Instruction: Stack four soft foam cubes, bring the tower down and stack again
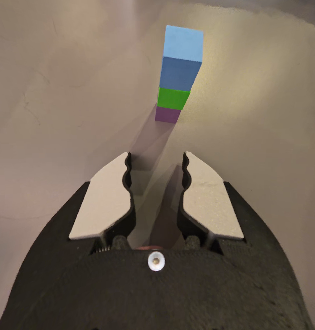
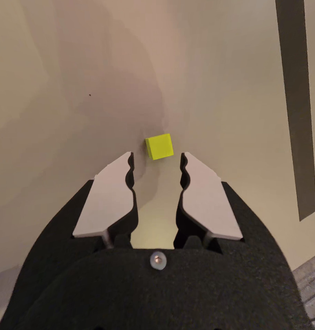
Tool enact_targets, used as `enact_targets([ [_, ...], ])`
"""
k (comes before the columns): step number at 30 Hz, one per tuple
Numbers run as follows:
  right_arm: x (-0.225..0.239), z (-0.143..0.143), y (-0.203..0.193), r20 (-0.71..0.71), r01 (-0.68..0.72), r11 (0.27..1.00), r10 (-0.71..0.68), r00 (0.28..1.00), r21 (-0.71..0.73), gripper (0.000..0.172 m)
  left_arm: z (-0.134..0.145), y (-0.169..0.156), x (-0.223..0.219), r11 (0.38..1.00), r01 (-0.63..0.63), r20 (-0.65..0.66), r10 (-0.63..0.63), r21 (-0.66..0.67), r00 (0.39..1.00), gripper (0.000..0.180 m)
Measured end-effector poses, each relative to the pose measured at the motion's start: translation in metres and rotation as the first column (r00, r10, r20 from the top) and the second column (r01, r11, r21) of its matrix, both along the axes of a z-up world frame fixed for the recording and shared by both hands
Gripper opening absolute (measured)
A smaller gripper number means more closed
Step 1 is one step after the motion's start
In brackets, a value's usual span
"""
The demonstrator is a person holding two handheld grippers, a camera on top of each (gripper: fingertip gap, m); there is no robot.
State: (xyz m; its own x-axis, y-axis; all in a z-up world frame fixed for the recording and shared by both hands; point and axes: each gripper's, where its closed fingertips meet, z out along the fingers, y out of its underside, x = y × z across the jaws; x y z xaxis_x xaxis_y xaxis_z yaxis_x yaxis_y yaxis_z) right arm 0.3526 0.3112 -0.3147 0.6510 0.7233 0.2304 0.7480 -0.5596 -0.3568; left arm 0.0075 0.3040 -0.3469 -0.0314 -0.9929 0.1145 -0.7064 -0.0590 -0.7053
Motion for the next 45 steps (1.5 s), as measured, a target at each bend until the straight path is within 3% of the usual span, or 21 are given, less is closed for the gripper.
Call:
enact_targets([
  [4, 0.004, -0.011, 0.009, 0.003, -0.044, 0.999, 0.044, 0.999, -0.026, 0.046, 0.0, 0.0, 0.0, 1.0, -0.001, 0.0, 0.001, -0.001, 1.0, 0.054],
  [8, 0.003, -0.023, 0.009, -0.023, -0.079, 0.993, 0.077, 0.997, -0.091, 0.028, 0.0, 0.0, 0.0, 1.0, 0.0, 0.0, 0.0, -0.001, 1.0, 0.054],
  [12, -0.012, -0.011, 0.009, -0.079, -0.06, 0.995, 0.054, 0.995, -0.073, 0.027, 0.0, 0.0, 0.0, 1.0, -0.001, 0.002, 0.001, -0.004, 1.0, 0.054],
  [21, -0.178, 0.071, -0.015, -0.19, -0.23, 0.973, 0.229, 0.955, 0.014, 0.028, 0.0, -0.001, 0.0, 1.0, 0.004, 0.0, -0.004, 0.0, 1.0, 0.054],
  [29, -0.275, 0.078, -0.019, -0.157, -0.348, 0.938, 0.343, 0.926, -0.006, 0.028, 0.001, -0.002, 0.0, 1.0, 0.014, 0.011, -0.014, -0.001, 1.0, 0.054],
  [45, -0.289, 0.056, -0.017, -0.103, -0.393, 0.917, 0.385, 0.917, -0.072, 0.028, 0.002, -0.004, 0.0, 1.0, 0.024, 0.013, -0.024, -0.011, 1.0, 0.054],
])
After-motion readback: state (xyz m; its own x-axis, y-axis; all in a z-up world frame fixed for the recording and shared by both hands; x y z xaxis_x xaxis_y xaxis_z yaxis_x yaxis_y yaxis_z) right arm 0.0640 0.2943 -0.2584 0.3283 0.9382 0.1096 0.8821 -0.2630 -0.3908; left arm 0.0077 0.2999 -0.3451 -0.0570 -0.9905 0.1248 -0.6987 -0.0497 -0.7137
